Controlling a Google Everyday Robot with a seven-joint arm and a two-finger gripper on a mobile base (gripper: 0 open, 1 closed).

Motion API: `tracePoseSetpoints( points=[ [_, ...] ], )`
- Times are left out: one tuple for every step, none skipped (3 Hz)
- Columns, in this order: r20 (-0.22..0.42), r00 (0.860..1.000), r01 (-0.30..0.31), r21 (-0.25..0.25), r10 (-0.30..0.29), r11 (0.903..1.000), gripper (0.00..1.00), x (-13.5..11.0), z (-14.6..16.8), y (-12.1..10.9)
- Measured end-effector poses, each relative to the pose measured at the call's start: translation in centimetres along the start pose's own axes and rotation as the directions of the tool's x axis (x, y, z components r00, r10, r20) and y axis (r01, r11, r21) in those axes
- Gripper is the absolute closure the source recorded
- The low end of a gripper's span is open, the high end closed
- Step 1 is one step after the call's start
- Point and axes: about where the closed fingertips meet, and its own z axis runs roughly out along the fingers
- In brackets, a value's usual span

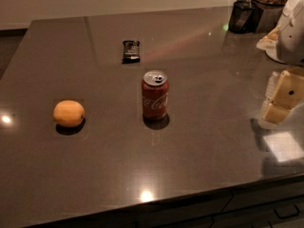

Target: Move coke can near rxbar chocolate

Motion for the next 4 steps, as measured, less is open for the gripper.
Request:
tracePoseSetpoints(
  points=[
    [0.000,1.000,0.000,0.000,0.000,1.0000,0.00,0.0,0.0,0.0],
    [0.028,1.000,0.004,0.003,-0.004,1.0000,0.00,-1.5,0.6,-0.7],
    [0.094,0.995,0.018,-0.006,-0.017,0.9998,0.00,-4.2,2.4,-1.7],
    [0.170,0.985,0.045,-0.027,-0.040,0.9986,0.00,-7.9,4.6,-2.4]
  ],
)
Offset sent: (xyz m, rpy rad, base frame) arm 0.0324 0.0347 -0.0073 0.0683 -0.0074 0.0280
